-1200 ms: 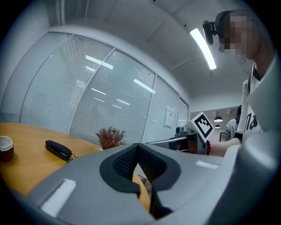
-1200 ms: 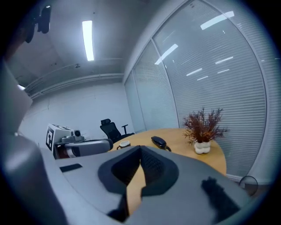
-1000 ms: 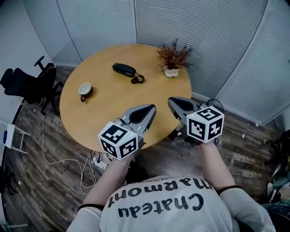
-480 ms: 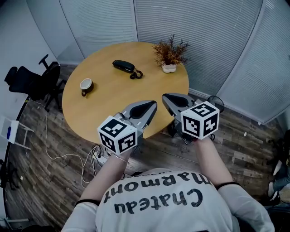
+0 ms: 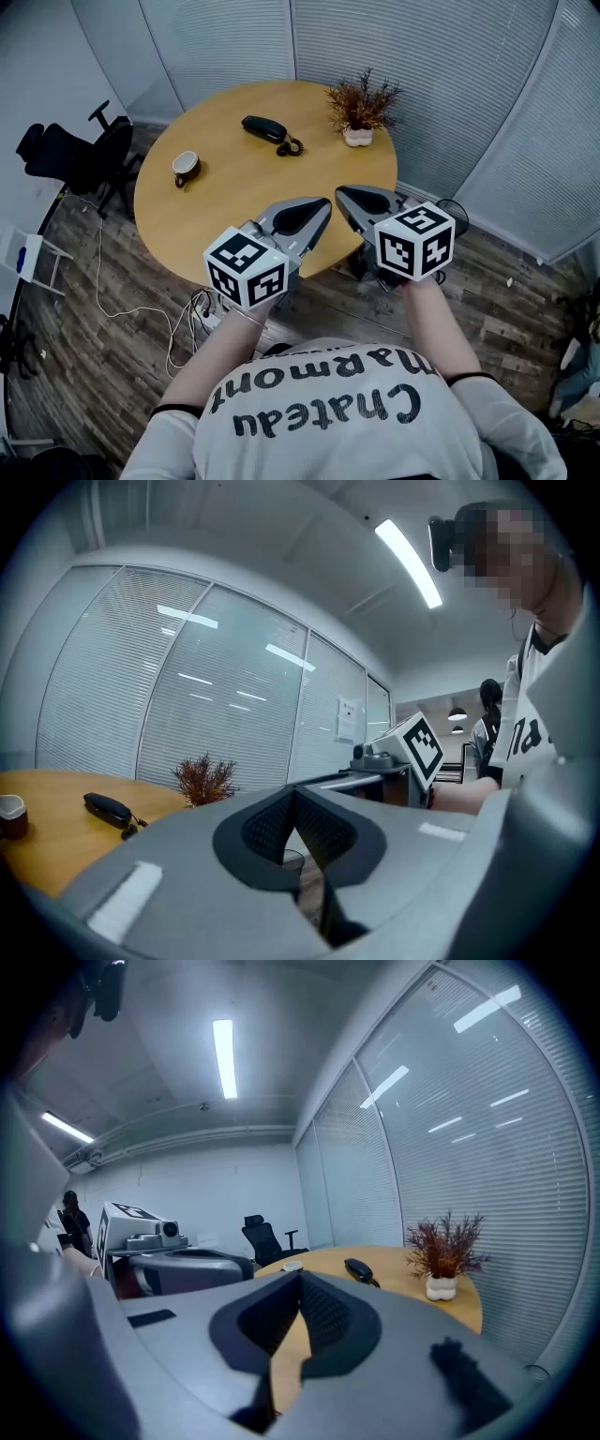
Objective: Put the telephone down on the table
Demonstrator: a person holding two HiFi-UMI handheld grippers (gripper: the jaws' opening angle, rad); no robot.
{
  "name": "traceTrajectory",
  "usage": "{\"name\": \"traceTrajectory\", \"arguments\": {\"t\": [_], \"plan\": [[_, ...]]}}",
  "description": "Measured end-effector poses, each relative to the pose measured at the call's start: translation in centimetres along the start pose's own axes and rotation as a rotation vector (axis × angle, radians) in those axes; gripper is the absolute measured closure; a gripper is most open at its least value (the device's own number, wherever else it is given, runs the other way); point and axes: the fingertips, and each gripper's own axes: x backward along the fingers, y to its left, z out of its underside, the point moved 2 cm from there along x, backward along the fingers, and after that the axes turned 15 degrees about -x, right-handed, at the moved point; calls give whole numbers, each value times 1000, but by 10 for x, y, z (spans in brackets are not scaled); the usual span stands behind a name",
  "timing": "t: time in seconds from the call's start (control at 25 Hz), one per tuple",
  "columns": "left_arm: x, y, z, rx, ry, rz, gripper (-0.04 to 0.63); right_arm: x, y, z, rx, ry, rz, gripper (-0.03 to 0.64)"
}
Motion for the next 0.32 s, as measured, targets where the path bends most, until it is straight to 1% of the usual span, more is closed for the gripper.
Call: {"name": "traceTrajectory", "arguments": {"t": [0.32], "plan": [[-7,-3,-6,6,-7,12,604,6,-5,-6,-11,-4,8,601]]}}
